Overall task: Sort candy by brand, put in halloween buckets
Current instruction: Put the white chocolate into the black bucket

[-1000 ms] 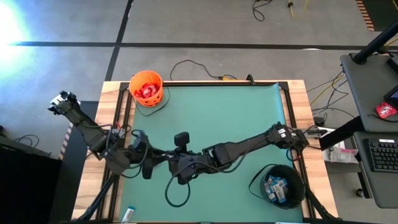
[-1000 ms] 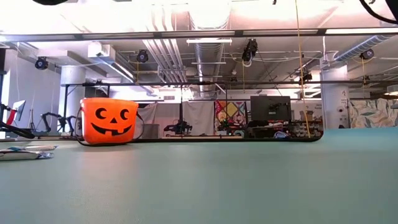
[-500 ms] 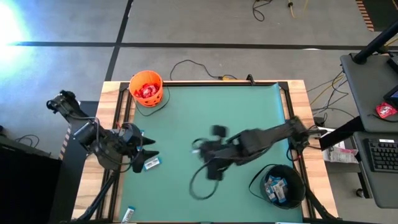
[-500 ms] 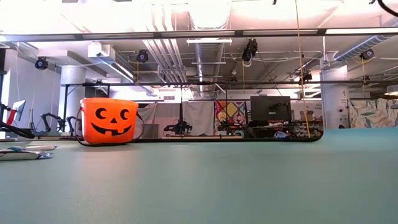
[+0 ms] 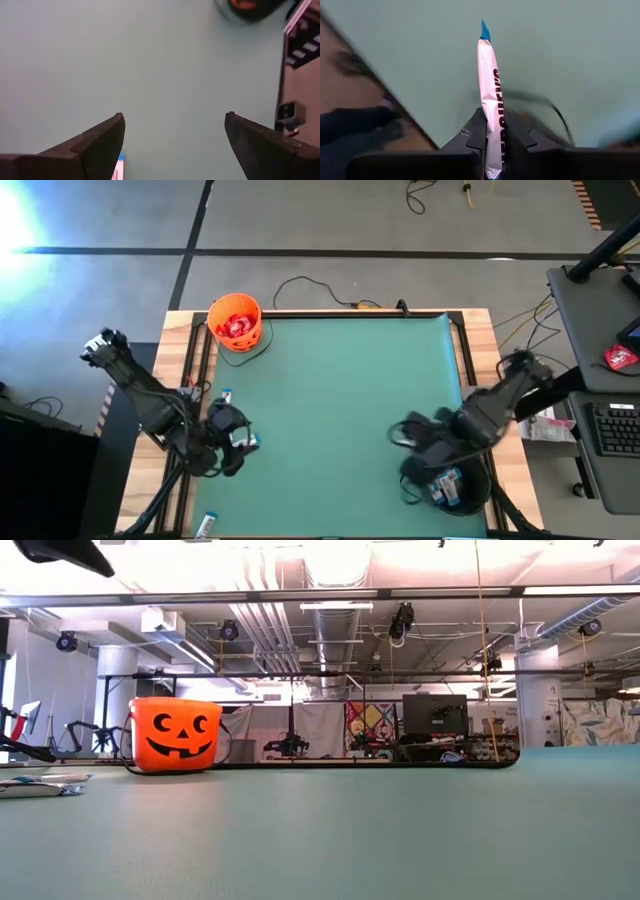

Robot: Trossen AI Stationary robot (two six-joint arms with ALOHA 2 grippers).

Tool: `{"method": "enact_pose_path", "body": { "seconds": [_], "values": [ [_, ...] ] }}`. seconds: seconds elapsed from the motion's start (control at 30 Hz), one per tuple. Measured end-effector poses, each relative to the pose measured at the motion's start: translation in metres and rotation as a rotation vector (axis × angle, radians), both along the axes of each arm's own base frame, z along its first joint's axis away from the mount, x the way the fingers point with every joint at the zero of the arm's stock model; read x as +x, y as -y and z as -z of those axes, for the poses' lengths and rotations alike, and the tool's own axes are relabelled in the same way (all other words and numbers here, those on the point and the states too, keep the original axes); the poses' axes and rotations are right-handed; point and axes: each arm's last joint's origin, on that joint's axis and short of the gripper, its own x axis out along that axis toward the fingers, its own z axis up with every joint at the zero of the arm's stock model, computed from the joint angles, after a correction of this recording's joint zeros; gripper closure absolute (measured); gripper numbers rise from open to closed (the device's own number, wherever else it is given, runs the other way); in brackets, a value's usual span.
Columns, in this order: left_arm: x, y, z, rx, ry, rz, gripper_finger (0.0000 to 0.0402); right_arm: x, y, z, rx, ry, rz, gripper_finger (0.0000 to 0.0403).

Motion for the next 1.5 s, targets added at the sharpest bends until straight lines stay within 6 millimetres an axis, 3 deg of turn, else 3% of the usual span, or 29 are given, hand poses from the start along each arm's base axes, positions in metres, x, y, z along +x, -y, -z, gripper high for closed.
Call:
{"method": "enact_pose_path", "body": {
  "seconds": [0.17, 0.3, 0.57, 0.7, 0.83, 0.97, 1.13, 1.33, 1.5],
  "values": [
    [0.006, 0.008, 0.014, -0.030, -0.104, 0.001, 0.0077, -0.054, -0.001, 0.042, 0.108, -0.328, 0.069, 0.0375],
    [0.011, 0.007, 0.024, -0.033, -0.184, -0.053, 0.0077, -0.077, -0.004, 0.078, 0.195, -0.462, 0.071, 0.0374],
    [0.026, 0.000, 0.051, -0.095, -0.482, -0.064, 0.0077, -0.075, -0.013, 0.130, 0.351, -0.326, -0.022, 0.0374],
    [0.032, -0.010, 0.073, -0.094, -0.596, -0.062, 0.0077, -0.077, -0.012, 0.141, 0.329, -0.344, -0.051, 0.0359],
    [0.031, -0.019, 0.099, -0.064, -0.639, -0.076, 0.0079, -0.076, -0.014, 0.135, 0.338, -0.325, -0.061, 0.0309],
    [0.024, -0.021, 0.122, -0.071, -0.527, -0.074, 0.0086, -0.078, -0.020, 0.116, 0.319, -0.302, -0.064, 0.0253],
    [0.006, -0.017, 0.133, 0.000, -0.377, -0.044, 0.0090, -0.085, -0.025, 0.083, 0.256, -0.245, -0.032, 0.0202],
    [-0.014, -0.018, 0.156, 0.112, -0.382, -0.037, 0.0090, -0.086, -0.021, 0.052, 0.164, -0.118, 0.065, 0.0180],
    [-0.024, -0.014, 0.175, 0.069, -0.308, 0.000, 0.0090, -0.088, -0.017, 0.036, 0.158, -0.109, 0.179, 0.0181]
  ]
}}
